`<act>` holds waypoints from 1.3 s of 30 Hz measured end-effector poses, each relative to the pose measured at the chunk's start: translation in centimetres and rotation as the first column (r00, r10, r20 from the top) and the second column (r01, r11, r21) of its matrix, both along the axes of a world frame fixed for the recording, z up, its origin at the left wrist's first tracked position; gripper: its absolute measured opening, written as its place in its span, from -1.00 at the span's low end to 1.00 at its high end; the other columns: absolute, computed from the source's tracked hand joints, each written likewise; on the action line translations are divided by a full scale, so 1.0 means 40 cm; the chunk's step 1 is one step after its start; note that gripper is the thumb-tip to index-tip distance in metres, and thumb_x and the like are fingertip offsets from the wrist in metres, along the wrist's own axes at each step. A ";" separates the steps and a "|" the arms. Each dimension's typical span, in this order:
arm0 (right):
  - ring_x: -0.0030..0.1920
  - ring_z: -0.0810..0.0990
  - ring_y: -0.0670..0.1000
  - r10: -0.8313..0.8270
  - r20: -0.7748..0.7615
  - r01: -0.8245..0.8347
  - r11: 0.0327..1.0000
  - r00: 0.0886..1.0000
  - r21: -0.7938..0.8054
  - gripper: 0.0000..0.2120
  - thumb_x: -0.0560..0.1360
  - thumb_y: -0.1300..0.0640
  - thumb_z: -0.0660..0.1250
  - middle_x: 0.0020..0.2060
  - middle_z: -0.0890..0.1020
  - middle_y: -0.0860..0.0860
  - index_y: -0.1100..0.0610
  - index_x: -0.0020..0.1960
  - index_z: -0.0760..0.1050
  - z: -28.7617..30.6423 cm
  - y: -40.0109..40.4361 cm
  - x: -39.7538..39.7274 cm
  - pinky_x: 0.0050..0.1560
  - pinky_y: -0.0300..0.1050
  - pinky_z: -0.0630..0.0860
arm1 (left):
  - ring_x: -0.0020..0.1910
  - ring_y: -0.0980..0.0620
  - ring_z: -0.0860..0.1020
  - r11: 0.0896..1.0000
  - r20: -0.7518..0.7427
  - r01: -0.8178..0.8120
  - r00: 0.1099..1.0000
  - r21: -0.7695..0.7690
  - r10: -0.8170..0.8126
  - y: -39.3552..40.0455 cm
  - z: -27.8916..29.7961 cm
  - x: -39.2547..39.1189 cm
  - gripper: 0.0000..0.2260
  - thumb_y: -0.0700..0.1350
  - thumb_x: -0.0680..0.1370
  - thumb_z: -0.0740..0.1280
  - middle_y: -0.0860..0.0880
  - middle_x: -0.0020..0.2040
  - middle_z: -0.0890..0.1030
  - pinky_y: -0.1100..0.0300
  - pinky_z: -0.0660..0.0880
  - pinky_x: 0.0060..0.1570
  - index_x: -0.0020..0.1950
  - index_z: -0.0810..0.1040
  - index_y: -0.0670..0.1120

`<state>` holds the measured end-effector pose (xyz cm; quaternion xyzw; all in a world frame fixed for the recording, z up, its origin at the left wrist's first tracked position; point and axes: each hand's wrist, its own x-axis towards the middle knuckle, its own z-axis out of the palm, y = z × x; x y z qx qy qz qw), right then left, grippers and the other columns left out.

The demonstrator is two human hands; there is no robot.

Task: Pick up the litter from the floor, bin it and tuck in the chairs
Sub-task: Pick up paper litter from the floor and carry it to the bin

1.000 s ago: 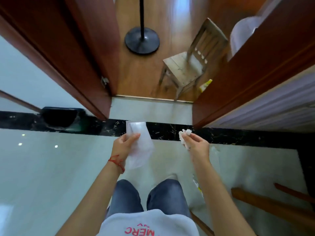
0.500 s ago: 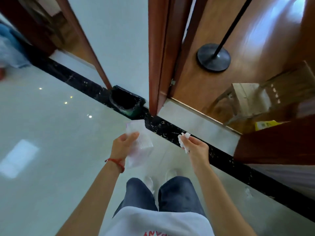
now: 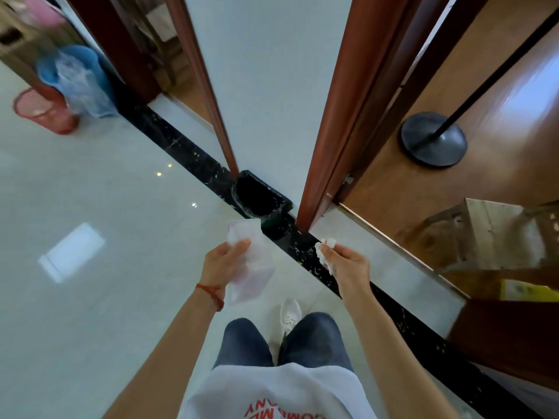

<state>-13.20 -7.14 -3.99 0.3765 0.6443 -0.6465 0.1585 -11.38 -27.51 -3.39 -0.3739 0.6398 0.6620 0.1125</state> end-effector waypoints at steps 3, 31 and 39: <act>-0.22 0.42 0.03 0.039 -0.007 -0.039 0.999 0.999 -0.004 -0.86 0.37 0.19 0.47 -0.30 0.52 0.11 0.25 -0.18 0.56 -0.001 -0.020 -0.049 -0.21 -0.17 0.36 | -0.30 0.02 0.49 1.000 0.002 -0.020 1.000 -0.006 0.020 -0.002 -0.003 -0.052 -0.87 -0.11 0.48 0.35 -0.05 -0.25 0.53 0.21 0.48 -0.33 -0.24 0.53 -0.13; -0.19 0.47 0.05 -0.288 0.023 0.289 0.956 0.957 -0.060 -0.77 0.38 0.20 0.44 -0.29 0.51 0.16 0.37 -0.28 0.52 -0.249 -0.391 -0.326 -0.03 -0.05 0.43 | -0.24 -0.03 0.52 0.995 0.194 0.094 0.976 0.034 -0.099 -0.366 -0.228 -0.509 -0.80 0.00 0.45 0.37 -0.09 -0.20 0.57 0.16 0.48 -0.25 -0.19 0.53 -0.14; -0.21 0.46 0.05 -0.295 0.025 0.296 0.953 0.955 -0.060 -0.70 0.37 0.19 0.45 -0.35 0.43 0.15 0.40 -0.33 0.45 -0.375 -0.366 -0.390 0.02 -0.05 0.47 | -0.30 0.02 0.47 0.999 0.269 0.033 0.962 0.031 -0.040 -0.334 -0.362 -0.585 -0.78 -0.01 0.43 0.39 -0.03 -0.29 0.51 0.20 0.44 -0.26 -0.31 0.48 -0.10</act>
